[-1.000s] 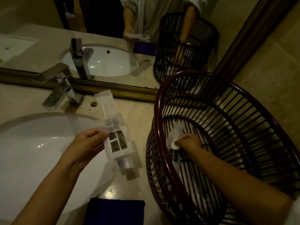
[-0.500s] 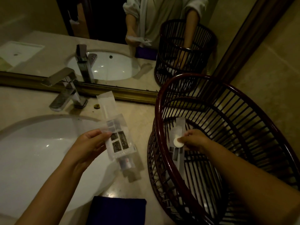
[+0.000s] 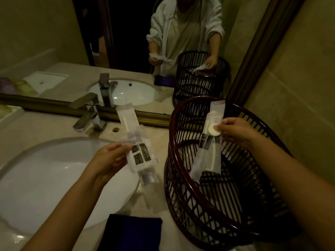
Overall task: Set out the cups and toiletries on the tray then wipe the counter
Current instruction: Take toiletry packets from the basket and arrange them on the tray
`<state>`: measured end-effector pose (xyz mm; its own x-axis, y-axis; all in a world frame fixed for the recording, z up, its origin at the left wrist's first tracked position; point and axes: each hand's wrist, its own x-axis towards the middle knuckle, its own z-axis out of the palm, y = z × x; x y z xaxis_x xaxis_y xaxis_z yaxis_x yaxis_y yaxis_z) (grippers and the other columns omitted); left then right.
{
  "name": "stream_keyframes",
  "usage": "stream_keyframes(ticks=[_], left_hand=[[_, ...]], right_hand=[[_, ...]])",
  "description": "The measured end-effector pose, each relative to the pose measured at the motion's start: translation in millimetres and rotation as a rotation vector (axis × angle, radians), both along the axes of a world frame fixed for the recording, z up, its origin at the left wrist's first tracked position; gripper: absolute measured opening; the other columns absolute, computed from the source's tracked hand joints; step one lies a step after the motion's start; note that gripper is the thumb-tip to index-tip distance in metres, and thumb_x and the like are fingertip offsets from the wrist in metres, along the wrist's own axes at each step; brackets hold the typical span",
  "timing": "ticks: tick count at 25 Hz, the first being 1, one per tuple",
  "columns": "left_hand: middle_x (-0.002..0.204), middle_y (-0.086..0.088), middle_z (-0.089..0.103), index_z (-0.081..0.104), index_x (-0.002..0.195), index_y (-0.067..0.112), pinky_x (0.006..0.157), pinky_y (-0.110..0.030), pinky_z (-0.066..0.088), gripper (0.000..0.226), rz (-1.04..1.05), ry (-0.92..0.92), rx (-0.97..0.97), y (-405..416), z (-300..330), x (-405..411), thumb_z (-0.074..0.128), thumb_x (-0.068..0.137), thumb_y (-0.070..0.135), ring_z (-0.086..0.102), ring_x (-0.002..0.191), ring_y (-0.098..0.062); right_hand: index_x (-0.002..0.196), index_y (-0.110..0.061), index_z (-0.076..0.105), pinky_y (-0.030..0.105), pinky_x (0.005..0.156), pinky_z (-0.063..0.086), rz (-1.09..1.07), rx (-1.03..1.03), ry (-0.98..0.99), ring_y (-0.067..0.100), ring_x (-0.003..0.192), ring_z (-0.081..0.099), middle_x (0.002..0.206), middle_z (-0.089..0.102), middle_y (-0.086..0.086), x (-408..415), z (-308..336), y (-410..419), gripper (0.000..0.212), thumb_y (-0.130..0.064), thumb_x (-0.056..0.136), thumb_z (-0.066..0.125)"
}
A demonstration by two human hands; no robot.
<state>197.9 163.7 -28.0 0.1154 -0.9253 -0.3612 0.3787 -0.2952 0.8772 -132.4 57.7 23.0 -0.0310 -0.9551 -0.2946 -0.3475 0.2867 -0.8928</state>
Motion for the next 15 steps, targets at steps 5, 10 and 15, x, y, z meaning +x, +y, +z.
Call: stream_keyframes(ticks=[5, 10, 15], left_hand=[[0.074, -0.006, 0.076, 0.065, 0.091, 0.006, 0.052, -0.022, 0.055, 0.014, 0.027, -0.043, -0.004, 20.5, 12.3, 10.3, 0.062, 0.078, 0.010, 0.073, 0.070, -0.017], [0.092, -0.012, 0.071, 0.064, 0.103, 0.003, 0.056, -0.024, 0.057, 0.025, 0.019, -0.020, -0.045, 39.2, 31.9, 2.7, 0.060, 0.079, 0.008, 0.073, 0.075, -0.017], [0.074, -0.004, 0.073, 0.061, 0.109, -0.001, 0.051, -0.019, 0.054, 0.025, 0.075, -0.060, -0.082, 79.4, 45.6, 4.2, 0.055, 0.084, 0.005, 0.069, 0.058, -0.009]], right_hand=[[0.076, -0.018, 0.060, 0.025, 0.061, 0.047, 0.018, -0.143, -0.172, 0.015, 0.080, 0.061, 0.088, 0.064, 0.003, 7.2, 63.4, 12.9, 0.009, -0.010, 0.081, 0.063], [0.082, -0.016, 0.066, 0.020, 0.054, 0.055, 0.290, -0.159, -0.346, 0.010, 0.070, 0.072, 0.069, 0.075, -0.005, 61.3, 134.2, 39.5, 0.010, -0.009, 0.076, 0.066], [0.092, -0.009, 0.063, 0.022, 0.055, 0.056, 0.574, -0.020, -0.250, 0.013, 0.070, 0.072, 0.079, 0.073, 0.004, 151.0, 104.5, 84.0, 0.022, -0.006, 0.072, 0.071]])
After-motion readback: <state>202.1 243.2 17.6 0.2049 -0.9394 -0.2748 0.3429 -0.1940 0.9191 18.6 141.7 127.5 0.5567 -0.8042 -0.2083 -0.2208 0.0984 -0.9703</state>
